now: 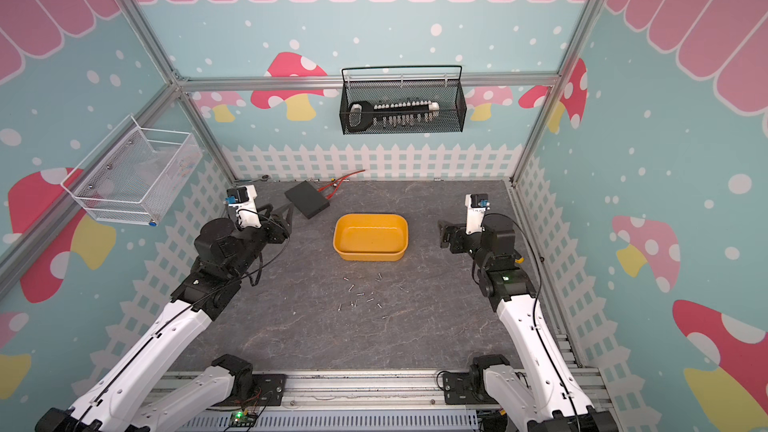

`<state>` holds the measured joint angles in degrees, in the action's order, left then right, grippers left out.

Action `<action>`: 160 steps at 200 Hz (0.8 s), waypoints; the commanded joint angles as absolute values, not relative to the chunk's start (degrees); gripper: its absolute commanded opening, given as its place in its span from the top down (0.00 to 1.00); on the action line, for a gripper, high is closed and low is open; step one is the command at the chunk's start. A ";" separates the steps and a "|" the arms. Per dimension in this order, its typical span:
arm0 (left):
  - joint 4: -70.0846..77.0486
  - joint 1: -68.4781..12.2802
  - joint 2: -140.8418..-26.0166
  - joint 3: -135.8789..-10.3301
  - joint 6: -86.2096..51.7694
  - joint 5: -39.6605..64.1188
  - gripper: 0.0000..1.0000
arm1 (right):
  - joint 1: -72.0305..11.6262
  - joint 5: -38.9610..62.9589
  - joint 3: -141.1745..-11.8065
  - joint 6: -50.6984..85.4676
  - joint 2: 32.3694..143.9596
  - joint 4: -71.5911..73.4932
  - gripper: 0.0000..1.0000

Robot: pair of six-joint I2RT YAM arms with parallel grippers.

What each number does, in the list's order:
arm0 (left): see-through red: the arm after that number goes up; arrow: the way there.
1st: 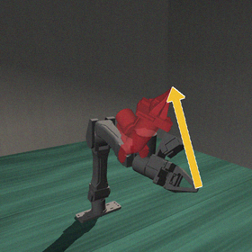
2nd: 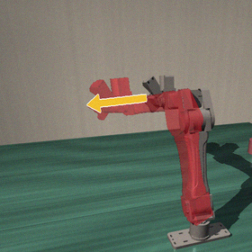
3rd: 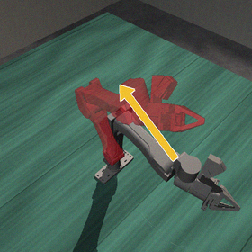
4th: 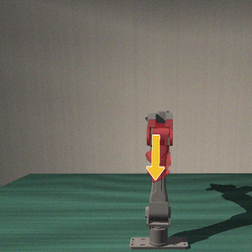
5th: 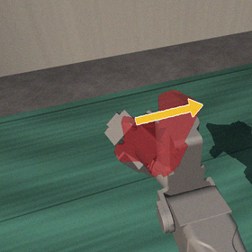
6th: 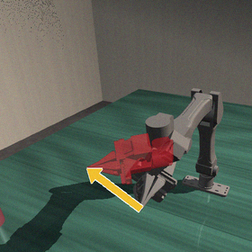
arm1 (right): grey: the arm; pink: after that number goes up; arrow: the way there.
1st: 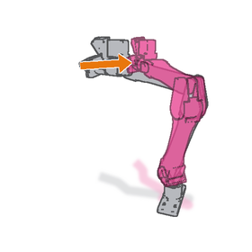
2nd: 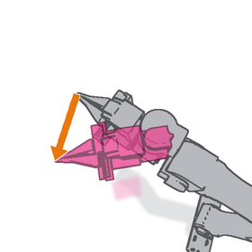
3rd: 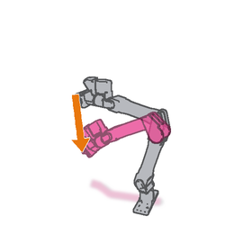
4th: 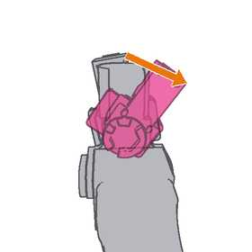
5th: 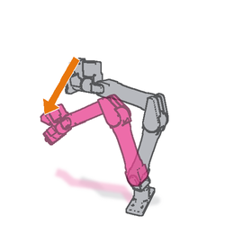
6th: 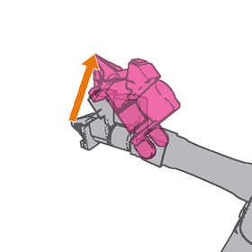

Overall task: Put the screws on the desktop into the storage box
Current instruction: Pick up the screw from the center of the board.

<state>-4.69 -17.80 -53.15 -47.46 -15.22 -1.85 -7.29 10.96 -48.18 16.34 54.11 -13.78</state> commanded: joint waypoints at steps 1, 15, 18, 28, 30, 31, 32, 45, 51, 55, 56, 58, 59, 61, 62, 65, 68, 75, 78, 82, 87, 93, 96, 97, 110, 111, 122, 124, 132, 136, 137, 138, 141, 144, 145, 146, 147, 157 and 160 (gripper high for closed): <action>-12.03 -18.11 -51.56 -43.87 -15.11 2.75 0.34 | -9.65 16.63 -50.53 15.35 54.71 -25.02 0.09; -11.56 -18.11 -51.07 -41.47 -15.47 3.19 0.34 | -12.03 16.43 -50.61 14.87 56.02 -26.97 0.11; -11.52 -18.11 -51.14 -41.26 -15.51 3.43 0.34 | -12.75 16.04 -50.62 14.86 56.40 -27.31 0.12; -11.61 -18.12 -51.32 -41.05 -15.71 3.93 0.34 | -15.33 14.52 -50.58 14.92 57.58 -28.30 0.14; -11.60 -18.11 -51.39 -41.04 -15.73 4.08 0.34 | -15.90 14.24 -50.55 14.98 57.88 -28.45 0.14; -11.60 -18.11 -51.40 -41.04 -15.73 4.11 0.34 | -16.17 14.02 -50.59 15.05 58.03 -28.55 0.14; -11.56 -18.11 -51.45 -41.04 -15.73 4.21 0.34 | -16.43 13.82 -50.56 15.04 58.20 -28.65 0.15; -11.60 -18.11 -52.04 -41.13 -15.80 4.84 0.34 | -19.33 11.94 -50.54 15.25 60.08 -29.33 0.19; -11.65 -18.11 -52.32 -41.13 -15.78 5.08 0.35 | -20.11 11.26 -50.36 15.36 60.95 -29.44 0.22; -11.68 -18.11 -52.44 -41.13 -15.82 5.02 0.35 | -20.67 10.84 -50.35 15.51 61.42 -29.45 0.23; -11.68 -18.11 -52.50 -41.13 -15.82 5.06 0.35 | -20.75 10.78 -50.31 15.53 61.56 -29.45 0.23; -11.75 -18.11 -52.54 -41.13 -15.82 5.15 0.35 | -20.92 10.63 -50.28 15.55 61.73 -29.38 0.24; -11.72 -18.11 -52.60 -41.13 -15.86 5.17 0.35 | -21.01 10.59 -50.23 15.55 61.80 -29.37 0.24; -11.74 -18.13 -52.68 -41.13 -15.90 5.18 0.35 | -21.18 10.47 -50.20 15.56 62.03 -29.34 0.25; -11.76 -18.12 -52.66 -41.18 -15.90 5.23 0.35 | -21.27 10.42 -50.19 15.60 62.13 -29.30 0.25; -11.76 -18.11 -52.79 -41.22 -15.91 5.30 0.35 | -21.46 10.26 -50.19 15.64 62.46 -29.33 0.26; -11.78 -18.11 -52.82 -41.22 -15.91 5.41 0.36 | -21.70 9.97 -50.19 15.67 62.74 -29.23 0.27; -11.78 -18.11 -52.94 -41.21 -15.91 5.51 0.37 | -22.09 9.48 -50.19 15.80 63.34 -29.14 0.30; -11.81 -18.11 -53.00 -41.22 -15.97 5.49 0.37 | -22.18 9.24 -50.23 15.86 63.56 -29.10 0.30; -11.86 -18.10 -53.12 -41.20 -15.96 5.53 0.37 | -22.45 8.97 -50.20 15.82 63.89 -28.94 0.31; -11.86 -18.09 -53.14 -41.30 -15.99 5.51 0.38 | -22.69 8.77 -50.19 15.82 64.27 -28.77 0.32; -11.90 -18.11 -53.37 -41.39 -15.99 5.51 0.38 | -22.91 8.49 -50.19 15.92 64.85 -28.59 0.34; -12.02 -18.11 -53.45 -41.35 -16.00 5.60 0.39 | -22.98 8.40 -50.22 15.91 65.19 -28.51 0.34; -12.03 -18.11 -53.49 -41.37 -15.95 5.57 0.39 | -23.00 8.37 -50.25 15.91 65.25 -28.49 0.34; -12.35 -18.04 -53.98 -41.56 -16.00 5.57 0.39 | -23.35 8.42 -50.33 15.91 66.70 -28.23 0.35; -12.33 -18.03 -54.02 -41.57 -16.00 5.55 0.39 | -23.41 8.43 -50.34 15.91 66.88 -28.22 0.35; -12.46 -17.93 -54.43 -41.66 -16.06 5.71 0.39 | -23.88 8.44 -50.53 15.91 68.23 -27.95 0.35; -12.47 -17.93 -54.52 -41.68 -16.08 5.78 0.39 | -24.01 8.39 -50.47 15.91 68.43 -27.77 0.35; -12.47 -17.84 -54.72 -41.72 -16.08 5.85 0.40 | -24.53 8.43 -50.49 15.95 69.34 -27.46 0.34; -12.54 -17.84 -54.90 -41.75 -16.08 5.81 0.41 | -24.77 8.28 -50.41 16.00 69.80 -27.29 0.34; -12.60 -17.84 -54.92 -41.75 -16.08 5.76 0.41 | -24.87 8.23 -50.39 16.04 69.88 -27.27 0.34; -12.63 -17.84 -54.92 -41.75 -16.08 5.74 0.41 | -24.91 8.25 -50.42 16.02 69.96 -27.26 0.34; -12.72 -17.84 -55.06 -41.75 -16.04 5.74 0.42 | -25.14 8.15 -50.45 16.00 70.38 -27.05 0.33; -12.80 -17.82 -55.22 -41.79 -16.08 5.65 0.43 | -25.31 7.91 -50.44 16.04 70.69 -26.95 0.33; -12.81 -17.87 -55.25 -41.81 -16.08 5.68 0.43 | -25.36 7.86 -50.44 16.06 70.81 -26.92 0.33; -12.87 -17.86 -55.27 -41.82 -16.08 5.61 0.44 | -25.38 7.80 -50.40 16.07 70.87 -26.86 0.33; -12.89 -17.85 -55.28 -41.83 -16.08 5.57 0.44 | -25.48 7.77 -50.43 16.08 70.94 -26.84 0.32; -13.24 -17.84 -55.77 -41.90 -16.08 5.36 0.48 | -26.05 7.34 -50.28 16.31 71.98 -26.39 0.31; -13.29 -17.80 -55.96 -41.92 -16.08 5.32 0.49 | -26.14 7.27 -50.27 16.27 72.27 -26.35 0.31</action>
